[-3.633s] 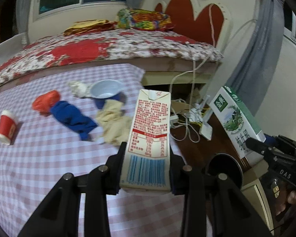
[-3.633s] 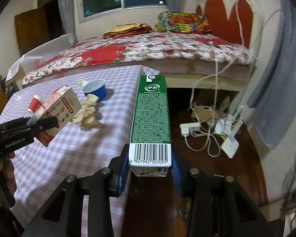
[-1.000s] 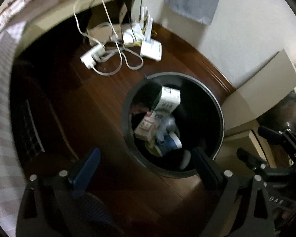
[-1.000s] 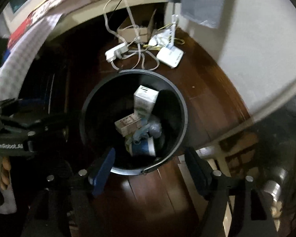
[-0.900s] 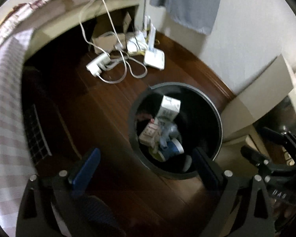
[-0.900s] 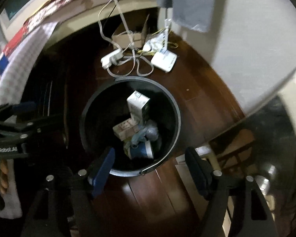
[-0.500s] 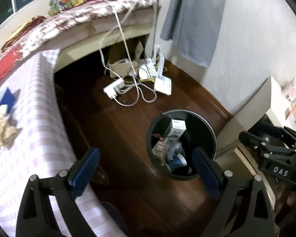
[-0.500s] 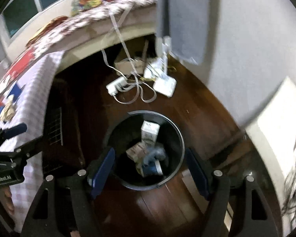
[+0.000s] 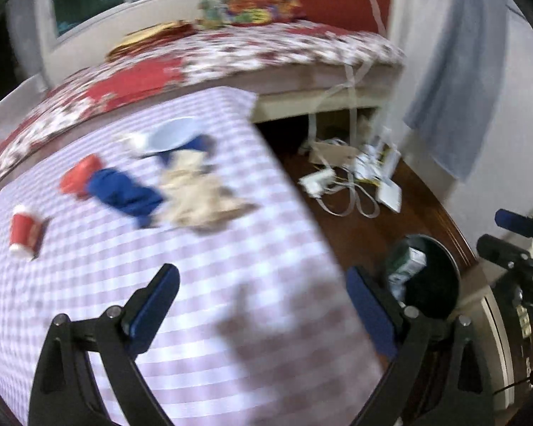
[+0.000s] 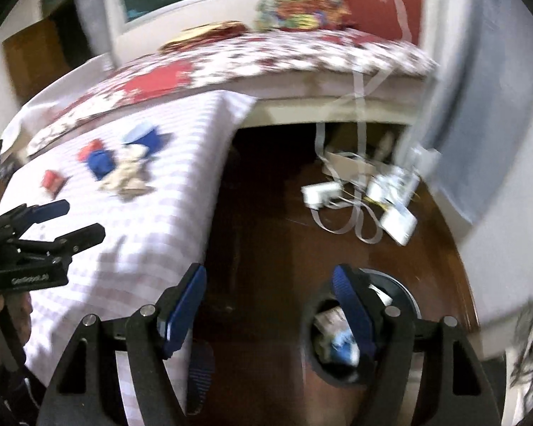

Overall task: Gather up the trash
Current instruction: 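Move both tools back over the table toward the sock and cloth, then grasp the yellow cloth with the right tool while the left tool grasps the blue sock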

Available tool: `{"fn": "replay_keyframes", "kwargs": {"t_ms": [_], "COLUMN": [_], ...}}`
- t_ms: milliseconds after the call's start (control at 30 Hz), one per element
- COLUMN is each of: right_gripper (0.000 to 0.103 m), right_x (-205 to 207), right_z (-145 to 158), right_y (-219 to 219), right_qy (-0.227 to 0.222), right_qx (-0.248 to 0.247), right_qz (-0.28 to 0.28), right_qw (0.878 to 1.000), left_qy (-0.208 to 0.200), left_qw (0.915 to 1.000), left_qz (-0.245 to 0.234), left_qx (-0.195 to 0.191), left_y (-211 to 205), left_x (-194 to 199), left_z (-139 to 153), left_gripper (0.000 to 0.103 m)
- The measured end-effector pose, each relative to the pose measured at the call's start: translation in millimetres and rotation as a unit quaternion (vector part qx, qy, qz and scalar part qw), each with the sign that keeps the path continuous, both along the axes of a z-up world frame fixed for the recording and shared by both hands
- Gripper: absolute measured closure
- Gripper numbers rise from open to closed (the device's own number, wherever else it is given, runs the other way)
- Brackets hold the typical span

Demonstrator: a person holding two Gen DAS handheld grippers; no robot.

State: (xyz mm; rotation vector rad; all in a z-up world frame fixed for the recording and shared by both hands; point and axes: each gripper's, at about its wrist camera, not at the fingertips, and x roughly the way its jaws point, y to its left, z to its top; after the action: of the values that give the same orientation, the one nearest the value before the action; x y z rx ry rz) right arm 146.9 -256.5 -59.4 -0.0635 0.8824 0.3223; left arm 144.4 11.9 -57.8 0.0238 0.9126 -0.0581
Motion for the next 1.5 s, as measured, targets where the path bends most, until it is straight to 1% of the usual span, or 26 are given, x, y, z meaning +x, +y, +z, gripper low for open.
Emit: {"fn": "replay_keyframes", "kwargs": {"t_ms": [133, 233, 367, 500, 633, 767, 933, 1000, 1067, 1133, 1200, 1233, 1267, 1333, 1500], "right_gripper": [0.027, 0.027, 0.028, 0.028, 0.028, 0.028, 0.028, 0.031, 0.042, 0.046, 0.049, 0.063, 0.07, 0.078, 0.079], "right_x": [7.7, 12.1, 19.9, 30.1, 48.7, 71.6, 100.4, 113.6, 125.8, 134.1, 137.8, 138.2, 137.2, 132.8, 111.7], "right_z": [12.1, 19.4, 25.0, 27.8, 15.4, -12.0, -39.7, -51.7, -63.2, -73.4, -78.9, -80.0, -78.6, -73.3, -46.3], "right_y": [52.5, 86.3, 121.2, 158.6, 194.1, 229.3, 248.6, 255.6, 259.1, 261.4, 262.0, 260.9, 258.6, 252.7, 233.1], "right_qy": [-0.011, -0.018, -0.023, -0.022, -0.005, 0.017, 0.042, 0.054, 0.069, 0.08, 0.083, 0.079, 0.075, 0.071, 0.027], "right_qx": [-0.007, -0.012, -0.015, -0.017, -0.02, -0.04, -0.045, -0.047, -0.044, -0.041, -0.036, -0.039, -0.037, -0.028, -0.039], "right_qz": [0.051, 0.079, 0.106, 0.133, 0.155, 0.163, 0.157, 0.154, 0.151, 0.149, 0.152, 0.151, 0.15, 0.152, 0.145], "right_qw": [0.999, 0.997, 0.994, 0.991, 0.988, 0.986, 0.986, 0.985, 0.985, 0.985, 0.984, 0.985, 0.985, 0.985, 0.988], "left_qy": [-0.013, -0.025, -0.039, -0.039, -0.035, -0.031, -0.022, -0.017, -0.012, -0.012, -0.011, -0.012, -0.012, -0.013, -0.021], "left_qw": [0.9991, 0.9974, 0.9939, 0.991, 0.9892, 0.9878, 0.9873, 0.9874, 0.9878, 0.9881, 0.9885, 0.9886, 0.9888, 0.9891, 0.9886], "left_qz": [0.04, 0.065, 0.101, 0.125, 0.137, 0.146, 0.148, 0.147, 0.144, 0.141, 0.138, 0.136, 0.134, 0.132, 0.131], "left_qx": [-0.012, -0.022, -0.022, -0.03, -0.039, -0.045, -0.053, -0.055, -0.058, -0.06, -0.062, -0.063, -0.065, -0.065, -0.07], "left_y": [43.7, 73.5, 111.9, 143.9, 164.0, 175.2, 185.3, 185.6, 184.5, 183.4, 180.1, 178.3, 176.4, 173.5, 165.9], "left_x": [-4.1, -8.9, -17.0, -21.8, -24.6, -21.4, -9.2, -2.7, 5.6, 11.4, 17.0, 19.0, 20.7, 22.4, 24.1], "left_z": [0.8, 2.1, 1.1, -3.9, -10.2, -16.0, -25.2, -29.2, -33.4, -35.2, -36.4, -36.3, -36.0, -35.5, -33.9], "left_gripper": [0.007, 0.008, 0.008, 0.008, 0.008, 0.008, 0.008, 0.008, 0.008, 0.008, 0.008, 0.008, 0.008, 0.008, 0.013]}}
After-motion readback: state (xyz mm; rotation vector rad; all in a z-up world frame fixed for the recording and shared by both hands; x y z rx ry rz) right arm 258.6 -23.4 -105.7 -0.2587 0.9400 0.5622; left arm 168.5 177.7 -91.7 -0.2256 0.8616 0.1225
